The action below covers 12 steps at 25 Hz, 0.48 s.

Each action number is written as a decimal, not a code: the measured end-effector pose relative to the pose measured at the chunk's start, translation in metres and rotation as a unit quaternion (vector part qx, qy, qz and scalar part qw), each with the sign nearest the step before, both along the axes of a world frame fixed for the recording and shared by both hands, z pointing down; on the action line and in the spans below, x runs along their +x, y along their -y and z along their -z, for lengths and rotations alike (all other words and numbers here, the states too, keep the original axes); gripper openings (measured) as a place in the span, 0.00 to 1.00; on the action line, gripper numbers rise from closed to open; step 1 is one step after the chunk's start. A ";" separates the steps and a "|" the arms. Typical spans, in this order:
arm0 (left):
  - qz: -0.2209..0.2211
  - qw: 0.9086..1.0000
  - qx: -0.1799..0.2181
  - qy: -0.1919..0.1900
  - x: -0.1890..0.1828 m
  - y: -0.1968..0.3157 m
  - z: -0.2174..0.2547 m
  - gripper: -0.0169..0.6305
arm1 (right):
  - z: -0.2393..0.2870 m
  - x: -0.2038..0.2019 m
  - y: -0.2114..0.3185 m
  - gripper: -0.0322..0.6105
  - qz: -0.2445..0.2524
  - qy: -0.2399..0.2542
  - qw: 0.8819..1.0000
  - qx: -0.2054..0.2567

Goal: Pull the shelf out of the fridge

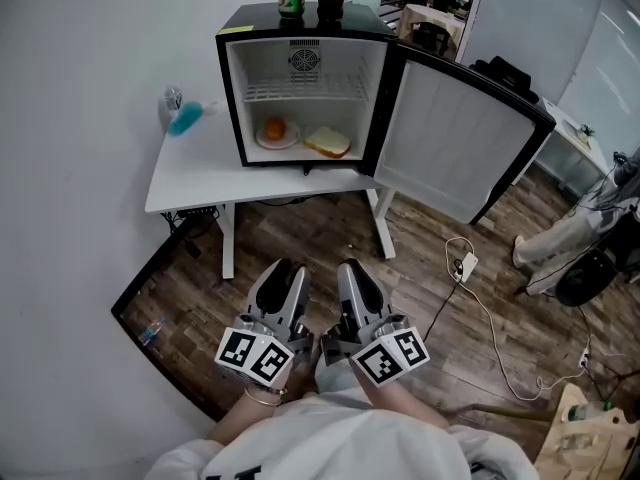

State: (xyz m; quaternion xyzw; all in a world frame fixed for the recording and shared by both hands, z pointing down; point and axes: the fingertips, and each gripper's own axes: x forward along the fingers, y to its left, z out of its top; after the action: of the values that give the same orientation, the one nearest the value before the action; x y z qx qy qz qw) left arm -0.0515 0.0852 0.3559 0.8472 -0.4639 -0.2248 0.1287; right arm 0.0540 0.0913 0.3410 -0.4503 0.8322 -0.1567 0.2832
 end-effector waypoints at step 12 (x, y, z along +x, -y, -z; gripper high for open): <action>0.006 1.000 0.014 0.008 0.017 0.122 0.021 0.25 | 0.021 0.023 0.126 0.15 -0.005 0.016 1.000 0.009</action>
State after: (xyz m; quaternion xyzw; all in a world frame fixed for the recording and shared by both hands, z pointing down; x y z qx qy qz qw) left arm -0.0342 -0.0369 0.3353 0.8480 -0.4668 -0.2250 0.1114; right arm 0.0767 -0.0344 0.3204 -0.4496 0.8265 -0.1545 0.3013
